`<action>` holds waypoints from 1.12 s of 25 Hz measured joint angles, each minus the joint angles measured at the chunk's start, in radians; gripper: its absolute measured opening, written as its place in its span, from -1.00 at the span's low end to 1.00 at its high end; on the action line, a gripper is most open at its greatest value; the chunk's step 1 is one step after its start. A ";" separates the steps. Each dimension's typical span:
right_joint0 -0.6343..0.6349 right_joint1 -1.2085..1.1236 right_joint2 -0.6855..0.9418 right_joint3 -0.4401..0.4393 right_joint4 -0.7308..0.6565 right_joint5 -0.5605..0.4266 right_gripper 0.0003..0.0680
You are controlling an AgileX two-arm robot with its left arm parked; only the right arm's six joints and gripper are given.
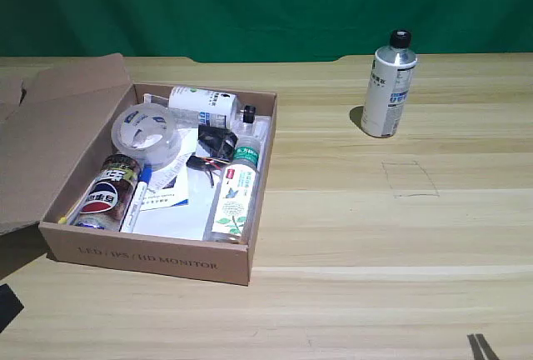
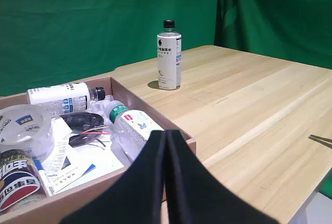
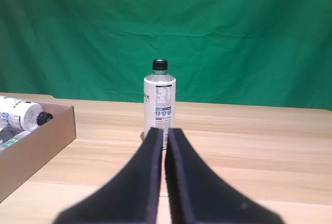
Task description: Place the white bottle into the box.
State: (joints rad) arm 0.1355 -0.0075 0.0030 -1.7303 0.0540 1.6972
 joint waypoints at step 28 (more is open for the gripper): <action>0.000 0.018 -0.135 -0.008 -0.097 0.052 -1.00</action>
State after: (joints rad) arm 0.1355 0.0104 -0.1322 -1.7380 -0.0434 1.7489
